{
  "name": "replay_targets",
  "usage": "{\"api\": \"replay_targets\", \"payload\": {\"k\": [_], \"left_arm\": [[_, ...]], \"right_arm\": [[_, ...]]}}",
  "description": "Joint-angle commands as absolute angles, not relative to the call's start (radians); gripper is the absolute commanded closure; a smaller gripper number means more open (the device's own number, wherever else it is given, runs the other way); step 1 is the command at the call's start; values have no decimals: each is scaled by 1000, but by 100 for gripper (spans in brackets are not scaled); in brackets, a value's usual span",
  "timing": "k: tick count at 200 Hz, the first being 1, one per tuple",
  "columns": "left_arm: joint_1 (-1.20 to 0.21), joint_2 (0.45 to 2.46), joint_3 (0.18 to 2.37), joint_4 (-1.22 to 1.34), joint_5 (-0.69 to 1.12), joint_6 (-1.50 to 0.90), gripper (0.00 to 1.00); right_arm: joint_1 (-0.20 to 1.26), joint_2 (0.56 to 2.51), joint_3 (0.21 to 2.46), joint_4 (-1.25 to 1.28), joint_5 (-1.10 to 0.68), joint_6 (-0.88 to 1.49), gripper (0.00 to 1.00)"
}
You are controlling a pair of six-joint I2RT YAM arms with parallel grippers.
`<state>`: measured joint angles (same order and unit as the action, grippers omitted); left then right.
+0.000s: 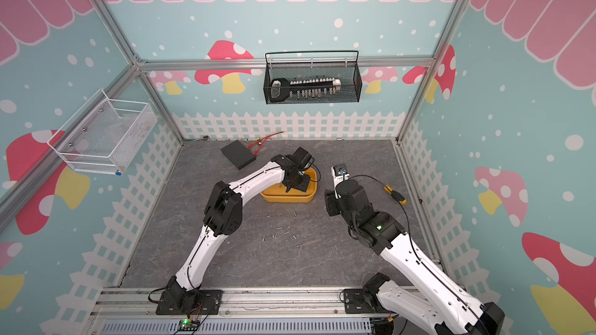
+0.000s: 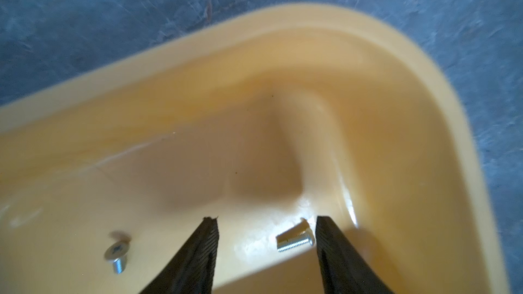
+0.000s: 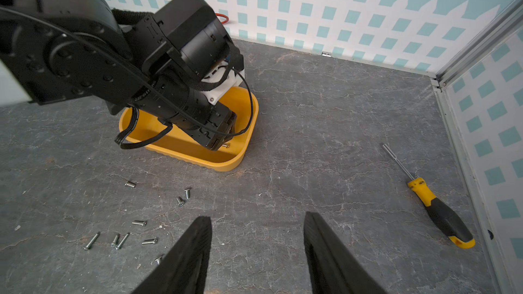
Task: Put the screws on the desktop into the storage box
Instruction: Place the screw in the storage box.
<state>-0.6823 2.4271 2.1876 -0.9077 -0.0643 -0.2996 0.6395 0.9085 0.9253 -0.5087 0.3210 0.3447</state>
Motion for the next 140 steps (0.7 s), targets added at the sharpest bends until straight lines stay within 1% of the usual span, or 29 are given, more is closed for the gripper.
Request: {"api": "replay_targets", "payload": {"k": [1,41,75,103,140], "left_arm": [[-684,2269,2181,-912,-121,-298,38],[-669,2011,2056,-899,-201,-331,36],[-616,1750,1847,-843,-218,-365,35],[-557,1555,1669,-799,-199,-390,35],[-480,1386,1472,-771,-147,-405,34]], "right_arm": [[634,909,958,-512,241,319,41],[636,963,980,-480,33,268,41],[650,1116,1025,-454,-102,208,37],[677,1239,1061,-434,-136,124,34],[722,1352,1086,-386,-171,1,32]]}}
